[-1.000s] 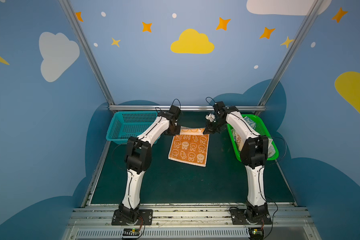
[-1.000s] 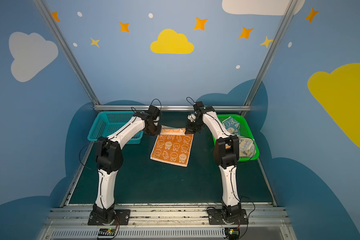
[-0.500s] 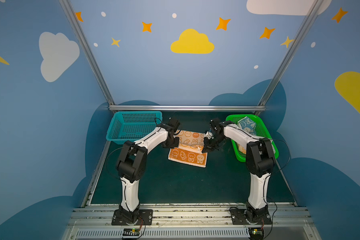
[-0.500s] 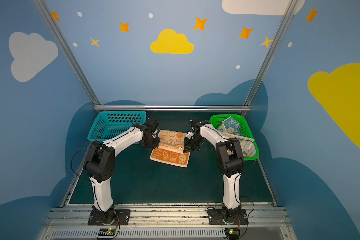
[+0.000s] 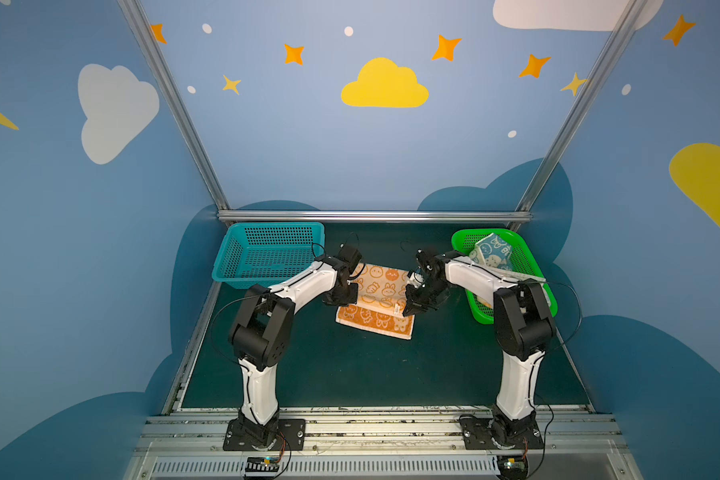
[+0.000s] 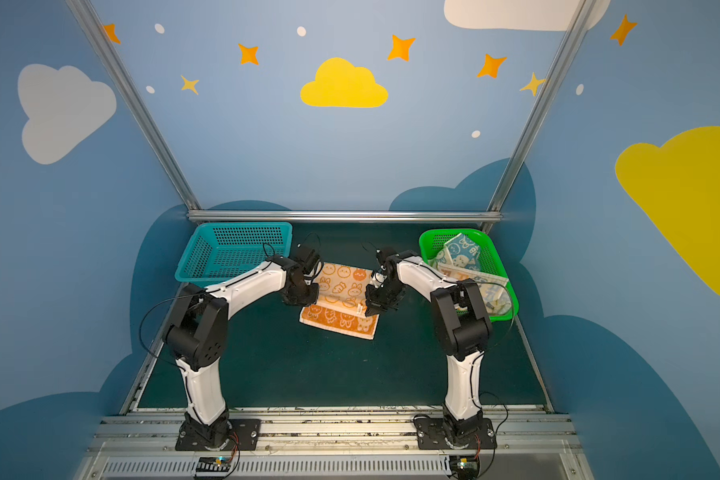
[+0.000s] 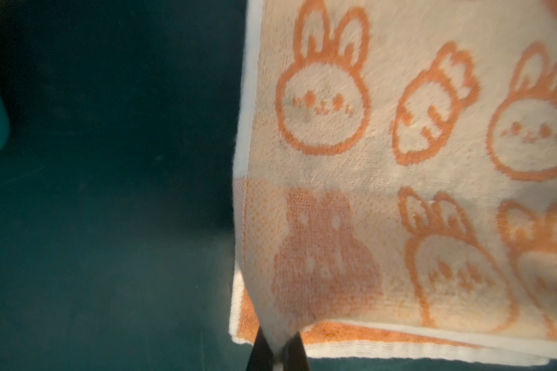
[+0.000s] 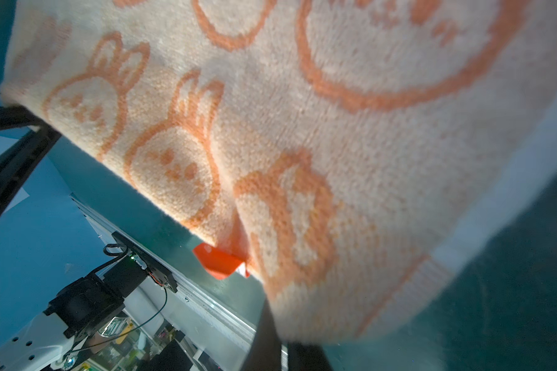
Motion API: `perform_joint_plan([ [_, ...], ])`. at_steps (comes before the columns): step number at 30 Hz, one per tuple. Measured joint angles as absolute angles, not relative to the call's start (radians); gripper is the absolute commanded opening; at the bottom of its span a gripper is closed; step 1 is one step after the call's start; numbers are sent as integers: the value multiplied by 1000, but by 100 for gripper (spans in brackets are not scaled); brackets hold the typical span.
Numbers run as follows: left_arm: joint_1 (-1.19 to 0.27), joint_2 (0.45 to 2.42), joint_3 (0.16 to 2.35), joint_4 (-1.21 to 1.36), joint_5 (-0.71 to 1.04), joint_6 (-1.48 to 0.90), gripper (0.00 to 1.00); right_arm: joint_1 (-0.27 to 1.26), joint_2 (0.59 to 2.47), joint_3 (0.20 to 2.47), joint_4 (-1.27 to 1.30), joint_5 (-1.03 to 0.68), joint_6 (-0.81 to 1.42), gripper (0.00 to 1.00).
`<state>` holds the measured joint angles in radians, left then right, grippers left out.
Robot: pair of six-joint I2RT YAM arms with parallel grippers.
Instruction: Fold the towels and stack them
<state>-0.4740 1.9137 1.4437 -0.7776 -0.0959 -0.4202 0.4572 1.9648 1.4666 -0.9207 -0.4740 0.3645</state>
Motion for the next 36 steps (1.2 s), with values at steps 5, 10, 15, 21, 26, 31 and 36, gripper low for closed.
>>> perform_joint_plan([
  [5, -476, 1862, 1441, -789, -103, -427, 3, 484, 1906, 1435, -918, -458, 378, 1],
  [10, -488, 1839, 1377, -786, -90, -442, 4, 518, 1898, 1354, -883, -454, 399, 0],
  [15, -505, 1841, 1293, -775, -59, -459, 3, 529, 1899, 1282, -847, -458, 417, 1],
  [21, -506, 1861, 1281, -746, -54, -473, 3, 530, 1914, 1266, -825, -457, 434, 4],
  [26, -506, 1866, 1280, -738, -55, -478, 4, 535, 1919, 1251, -809, -456, 446, 9],
  [31, -509, 1868, 1279, -743, -83, -480, 8, 538, 1930, 1241, -820, -430, 450, 13],
  [36, -507, 1858, 1258, -762, -125, -485, 34, 538, 1931, 1233, -865, -396, 458, 19],
])
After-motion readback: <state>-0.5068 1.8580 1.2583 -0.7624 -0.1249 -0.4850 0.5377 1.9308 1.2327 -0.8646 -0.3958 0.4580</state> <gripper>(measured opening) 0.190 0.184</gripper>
